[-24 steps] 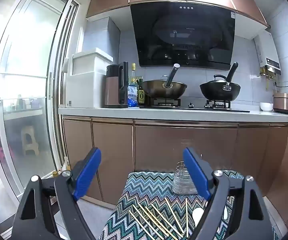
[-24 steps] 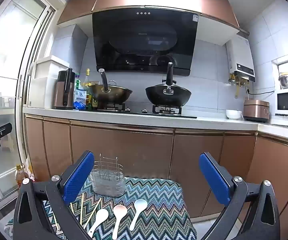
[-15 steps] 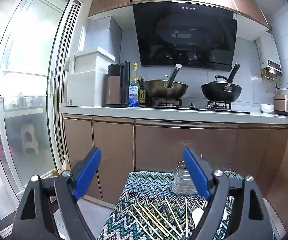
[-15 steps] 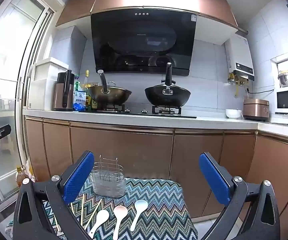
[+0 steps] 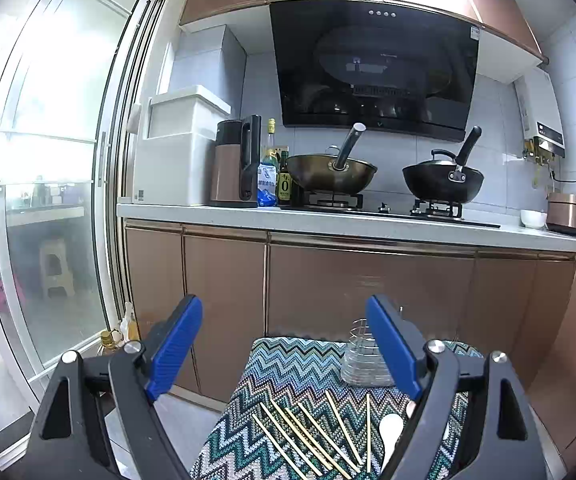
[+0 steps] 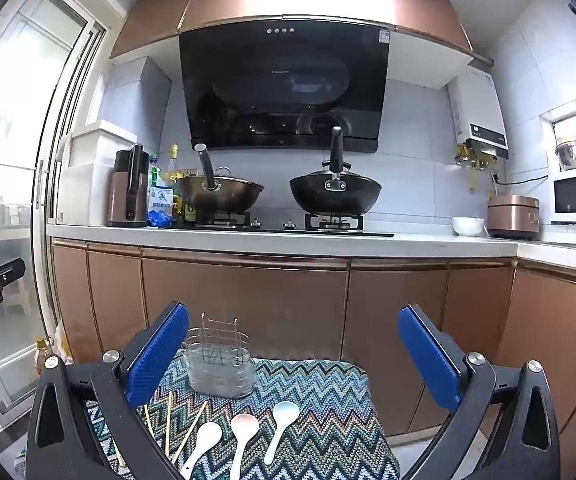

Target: Organize utensils

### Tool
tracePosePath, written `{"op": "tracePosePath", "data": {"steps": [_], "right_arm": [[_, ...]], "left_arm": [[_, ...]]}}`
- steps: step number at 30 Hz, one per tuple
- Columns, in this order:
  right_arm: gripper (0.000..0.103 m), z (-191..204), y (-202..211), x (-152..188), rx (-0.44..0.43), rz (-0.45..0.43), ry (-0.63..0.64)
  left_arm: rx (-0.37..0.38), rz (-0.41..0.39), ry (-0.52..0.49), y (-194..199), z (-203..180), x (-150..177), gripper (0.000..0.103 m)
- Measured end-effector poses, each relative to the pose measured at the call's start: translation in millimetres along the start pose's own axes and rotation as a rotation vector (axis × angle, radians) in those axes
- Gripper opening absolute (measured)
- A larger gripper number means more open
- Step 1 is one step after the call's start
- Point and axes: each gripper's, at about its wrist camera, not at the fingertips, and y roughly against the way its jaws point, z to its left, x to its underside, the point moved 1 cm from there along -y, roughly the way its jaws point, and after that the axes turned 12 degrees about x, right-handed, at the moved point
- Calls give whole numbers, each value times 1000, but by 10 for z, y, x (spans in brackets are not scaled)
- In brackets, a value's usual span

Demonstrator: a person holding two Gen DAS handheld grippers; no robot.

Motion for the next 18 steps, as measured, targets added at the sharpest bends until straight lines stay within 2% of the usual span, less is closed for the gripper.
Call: {"op": "tracePosePath", "data": {"steps": [11, 18], "right_arm": [[103, -31, -8, 31, -19, 2, -14], [103, -39, -18, 45, -24, 8, -19]], "left_arm": [[-2, -7, 27, 7, 30, -22, 83], [0, -9, 9, 9, -6, -12, 83]]}}
